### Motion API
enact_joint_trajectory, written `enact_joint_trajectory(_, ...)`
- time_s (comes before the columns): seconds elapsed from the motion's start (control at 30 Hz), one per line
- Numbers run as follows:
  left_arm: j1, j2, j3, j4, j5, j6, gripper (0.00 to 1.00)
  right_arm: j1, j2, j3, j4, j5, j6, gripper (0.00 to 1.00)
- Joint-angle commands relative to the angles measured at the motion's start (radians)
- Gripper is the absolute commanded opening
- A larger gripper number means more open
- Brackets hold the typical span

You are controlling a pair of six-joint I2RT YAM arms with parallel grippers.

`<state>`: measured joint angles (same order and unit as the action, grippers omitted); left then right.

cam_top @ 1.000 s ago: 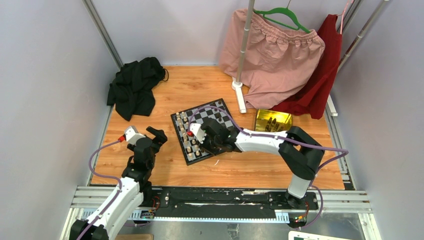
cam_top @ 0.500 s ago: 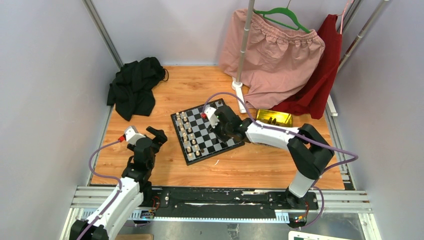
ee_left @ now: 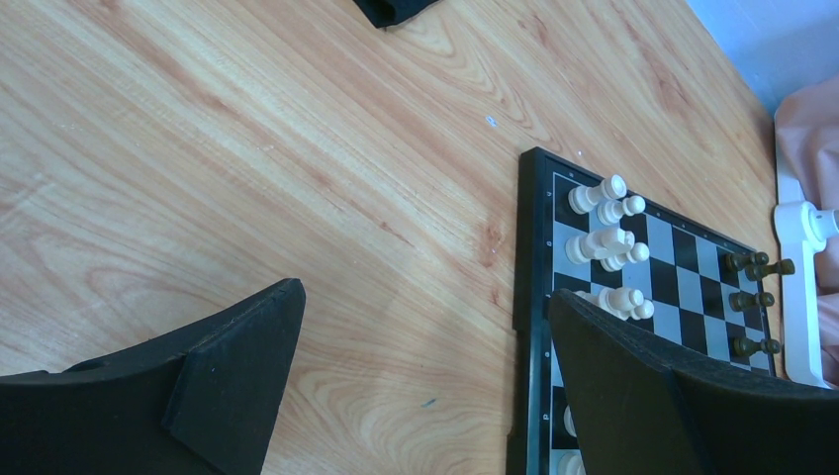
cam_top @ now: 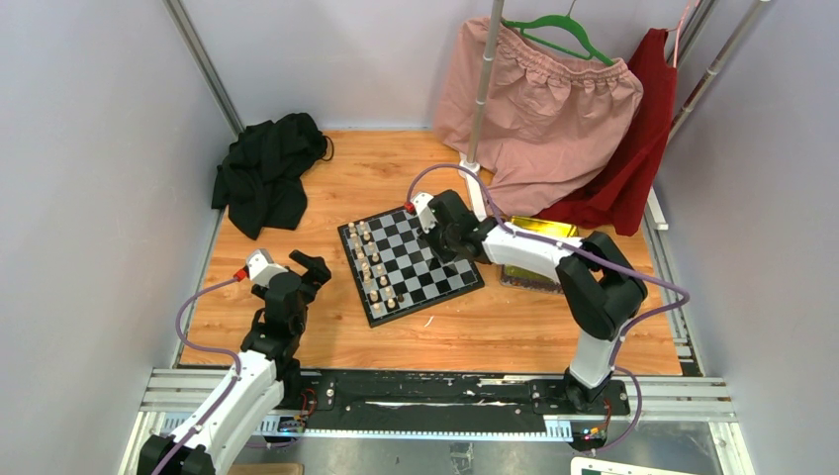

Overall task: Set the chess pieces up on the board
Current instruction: Place the chess piece on the chessboard.

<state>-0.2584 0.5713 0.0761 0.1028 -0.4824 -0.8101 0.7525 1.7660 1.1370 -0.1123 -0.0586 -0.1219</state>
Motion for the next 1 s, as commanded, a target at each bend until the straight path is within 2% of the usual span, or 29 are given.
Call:
enact_joint_trajectory(0.0, 0.004, 0.000, -0.009, 0.017, -0.015, 0.017, 1.00, -0.027, 0.036, 0.046, -0.009, 0.014, 0.014, 0.09)
enact_joint_trajectory(0.6, 0.004, 0.010, -0.007, 0.024, -0.012, 0.019, 1.00, -0.063, 0.090, 0.067, -0.003, 0.026, 0.031, 0.09)
enact_joint_trajectory(0.97, 0.004, 0.006, -0.008, 0.020, -0.012, 0.017, 1.00, -0.063, 0.061, 0.062, -0.005, 0.032, 0.029, 0.34)
